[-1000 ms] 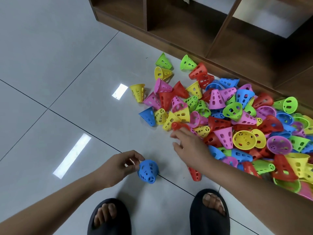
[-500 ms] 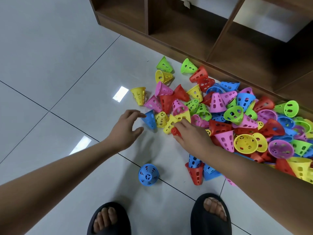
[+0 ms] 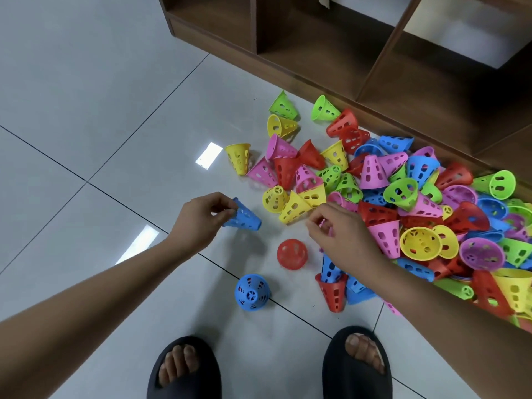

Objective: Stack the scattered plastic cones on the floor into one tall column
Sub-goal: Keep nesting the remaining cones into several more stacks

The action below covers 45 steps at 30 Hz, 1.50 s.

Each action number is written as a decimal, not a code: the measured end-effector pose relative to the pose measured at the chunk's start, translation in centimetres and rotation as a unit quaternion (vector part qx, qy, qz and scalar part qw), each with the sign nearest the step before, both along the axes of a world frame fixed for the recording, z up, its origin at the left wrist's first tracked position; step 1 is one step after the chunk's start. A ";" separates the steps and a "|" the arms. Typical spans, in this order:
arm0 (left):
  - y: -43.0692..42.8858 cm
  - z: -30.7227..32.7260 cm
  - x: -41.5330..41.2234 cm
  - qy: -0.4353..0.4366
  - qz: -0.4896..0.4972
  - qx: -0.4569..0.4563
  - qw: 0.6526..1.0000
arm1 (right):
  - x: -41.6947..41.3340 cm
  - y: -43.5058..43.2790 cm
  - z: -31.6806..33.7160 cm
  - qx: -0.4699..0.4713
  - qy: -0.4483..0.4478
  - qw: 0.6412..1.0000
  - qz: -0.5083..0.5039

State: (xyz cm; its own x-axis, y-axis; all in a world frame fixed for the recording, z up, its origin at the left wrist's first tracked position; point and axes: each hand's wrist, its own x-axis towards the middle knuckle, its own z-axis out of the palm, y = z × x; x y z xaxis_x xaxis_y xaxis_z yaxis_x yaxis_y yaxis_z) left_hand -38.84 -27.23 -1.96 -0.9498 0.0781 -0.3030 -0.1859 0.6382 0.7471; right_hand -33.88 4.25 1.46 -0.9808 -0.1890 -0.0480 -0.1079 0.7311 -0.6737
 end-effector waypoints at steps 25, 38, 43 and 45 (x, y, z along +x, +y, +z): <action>0.5 2.8 10.9 -0.248 -0.037 0.307 0.918 | 6.9 -1.5 -3.2 0.055 -0.202 0.976 0.059; 0.2 -1.3 12.0 -0.238 0.025 0.210 0.948 | 3.9 -1.8 0.2 -0.334 -0.343 0.872 -0.106; 0.2 -2.2 12.7 -0.274 0.065 0.202 0.938 | 5.2 -3.3 -0.9 -0.280 -0.360 0.889 -0.050; 0.2 -2.5 13.0 -0.322 0.081 0.211 0.919 | 5.4 -3.8 -1.5 -0.260 -0.358 0.895 -0.056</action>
